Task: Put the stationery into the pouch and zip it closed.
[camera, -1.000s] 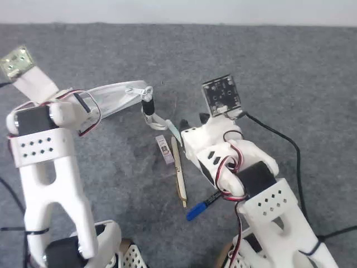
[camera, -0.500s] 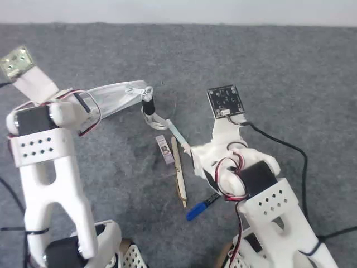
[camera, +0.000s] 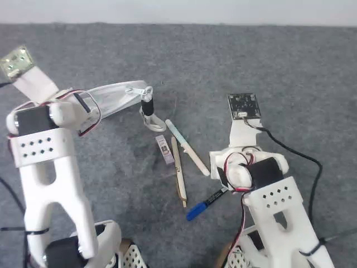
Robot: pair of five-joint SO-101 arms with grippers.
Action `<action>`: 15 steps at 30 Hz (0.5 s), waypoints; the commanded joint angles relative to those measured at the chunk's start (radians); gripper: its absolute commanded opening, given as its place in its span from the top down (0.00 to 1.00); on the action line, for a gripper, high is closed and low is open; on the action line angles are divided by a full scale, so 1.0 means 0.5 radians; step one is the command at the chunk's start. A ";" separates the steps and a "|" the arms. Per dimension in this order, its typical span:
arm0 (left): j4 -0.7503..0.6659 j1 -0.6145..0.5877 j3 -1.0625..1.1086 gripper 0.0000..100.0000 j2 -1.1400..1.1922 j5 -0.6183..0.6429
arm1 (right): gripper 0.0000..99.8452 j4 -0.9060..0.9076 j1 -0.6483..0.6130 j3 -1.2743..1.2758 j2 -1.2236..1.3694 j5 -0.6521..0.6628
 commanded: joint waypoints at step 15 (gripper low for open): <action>-0.061 -0.028 0.051 0.99 0.034 0.012 | 0.85 -0.198 0.293 -0.012 0.628 -0.028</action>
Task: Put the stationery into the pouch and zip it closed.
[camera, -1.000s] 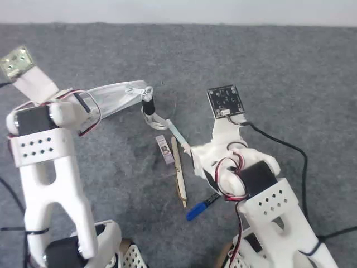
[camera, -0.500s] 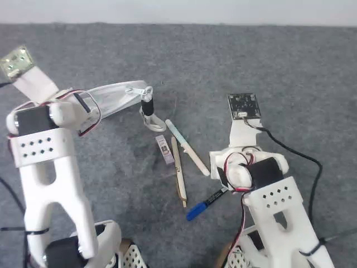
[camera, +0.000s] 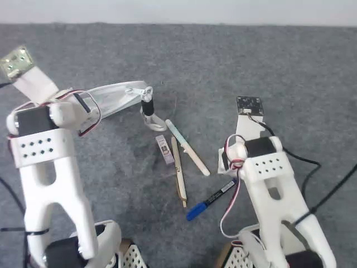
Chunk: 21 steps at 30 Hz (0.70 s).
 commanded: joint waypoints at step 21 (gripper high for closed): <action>-0.040 -0.028 0.038 0.99 0.034 0.012 | 0.86 -0.054 0.023 -0.037 0.388 -0.138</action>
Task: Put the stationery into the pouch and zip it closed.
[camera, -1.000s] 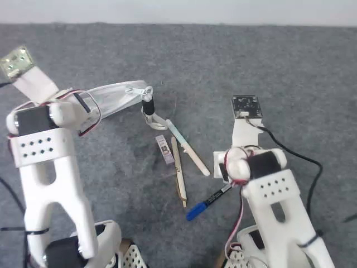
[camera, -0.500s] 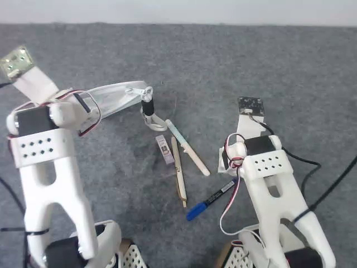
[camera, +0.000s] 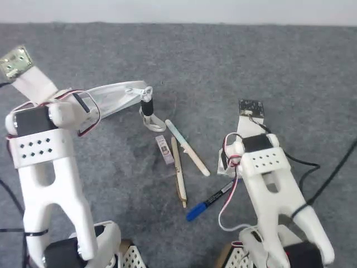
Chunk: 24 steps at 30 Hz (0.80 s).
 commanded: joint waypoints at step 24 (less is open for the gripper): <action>-0.037 -0.028 0.038 0.99 0.034 0.009 | 0.98 -0.361 0.164 -0.117 0.621 -0.018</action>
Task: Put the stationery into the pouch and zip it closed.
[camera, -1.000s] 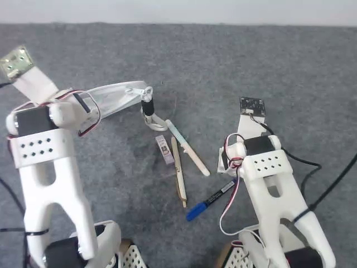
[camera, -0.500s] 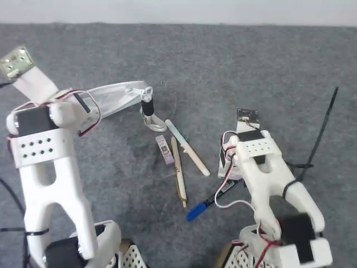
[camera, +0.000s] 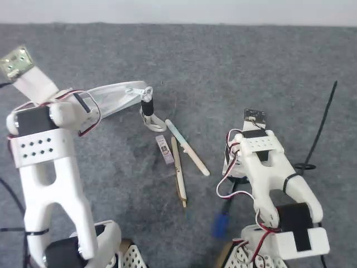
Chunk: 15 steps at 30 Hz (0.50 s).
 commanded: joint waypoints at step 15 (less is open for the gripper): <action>-0.037 -0.028 0.038 0.99 0.034 0.009 | 0.99 0.287 -0.189 -0.187 -0.302 -0.006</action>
